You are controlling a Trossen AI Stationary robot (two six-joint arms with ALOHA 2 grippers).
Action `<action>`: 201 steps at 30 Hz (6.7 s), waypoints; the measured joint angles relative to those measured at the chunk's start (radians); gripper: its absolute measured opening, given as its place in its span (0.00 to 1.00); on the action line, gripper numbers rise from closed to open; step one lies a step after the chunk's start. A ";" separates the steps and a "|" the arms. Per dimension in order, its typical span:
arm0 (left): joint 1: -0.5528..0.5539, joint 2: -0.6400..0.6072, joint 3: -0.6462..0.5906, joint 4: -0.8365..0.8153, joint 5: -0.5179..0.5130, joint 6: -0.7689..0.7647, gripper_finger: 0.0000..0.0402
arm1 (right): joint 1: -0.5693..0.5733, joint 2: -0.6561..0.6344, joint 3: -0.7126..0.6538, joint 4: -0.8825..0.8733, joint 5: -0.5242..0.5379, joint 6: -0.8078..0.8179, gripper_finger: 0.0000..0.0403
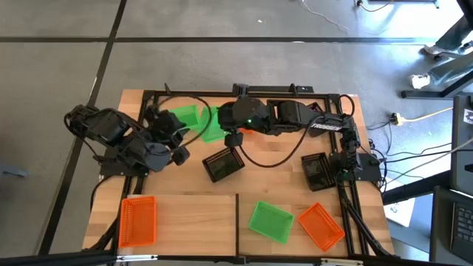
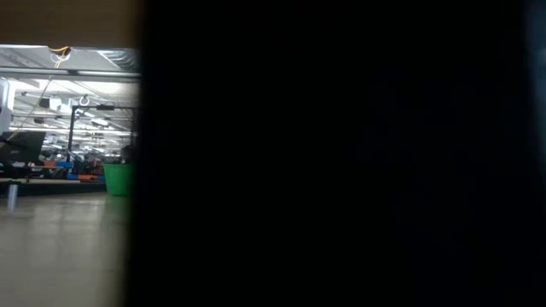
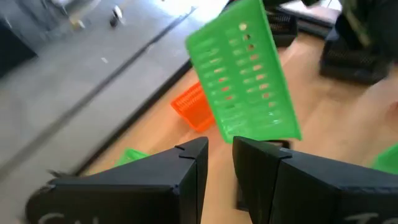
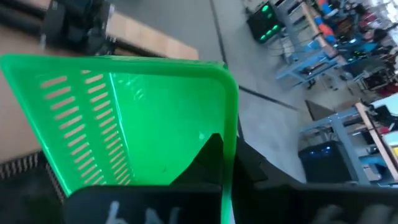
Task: Stack baskets on shelf by color
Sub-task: Put the middle green basket on the shelf
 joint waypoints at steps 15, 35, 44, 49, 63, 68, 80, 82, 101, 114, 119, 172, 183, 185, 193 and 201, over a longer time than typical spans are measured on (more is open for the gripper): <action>-0.004 0.089 0.000 0.027 -0.202 0.256 0.17 | -0.006 0.000 0.000 0.062 0.199 0.023 0.00; 0.019 0.092 0.000 0.045 -0.407 0.362 0.17 | -0.062 0.005 -0.019 0.198 0.286 0.042 0.00; 0.055 0.092 0.000 0.091 -0.398 0.446 0.17 | -0.062 0.005 -0.019 0.213 0.286 0.042 0.00; 0.083 0.092 0.000 0.119 -0.352 0.463 0.17 | -0.062 0.005 -0.019 0.222 0.286 0.042 0.00; 0.140 0.109 -0.001 0.200 -0.350 0.619 0.17 | -0.062 0.005 -0.019 0.222 0.286 0.049 0.00; 0.160 0.110 -0.001 0.200 -0.355 0.621 0.17 | -0.062 0.005 -0.019 0.222 0.286 0.049 0.00; 0.221 0.110 -0.001 0.200 -0.357 0.621 0.17 | -0.062 0.005 -0.019 0.221 0.288 0.050 0.00; 0.231 0.110 -0.001 0.200 -0.356 0.621 0.17 | -0.062 0.005 -0.019 0.224 0.289 0.050 0.00; 0.269 0.110 -0.001 0.206 -0.358 0.800 0.17 | -0.062 0.005 -0.019 0.221 0.270 0.078 0.00; 0.306 0.110 -0.001 0.207 -0.329 0.908 0.12 | -0.064 0.005 -0.019 0.215 0.263 0.078 0.00; 0.329 0.110 0.001 0.209 -0.337 0.906 0.02 | -0.064 0.005 -0.020 0.209 0.263 0.100 0.00; 0.336 0.065 -0.002 0.186 -0.239 0.877 0.00 | 0.151 -0.079 -0.013 0.088 0.438 0.146 0.22; 0.336 0.034 -0.002 0.189 -0.175 0.848 0.00 | 0.188 -0.144 -0.013 -0.058 0.384 0.148 0.22; 0.336 0.025 -0.001 0.186 -0.119 0.847 0.00 | 0.190 -0.162 -0.013 -0.091 0.377 0.165 0.22; 0.320 -0.050 -0.001 0.152 0.199 0.846 0.00 | 0.193 -0.258 -0.013 -0.200 0.295 0.280 0.22; 0.319 -0.124 0.000 0.039 0.602 0.639 0.00 | 0.193 -0.343 -0.012 -0.307 0.180 0.337 0.22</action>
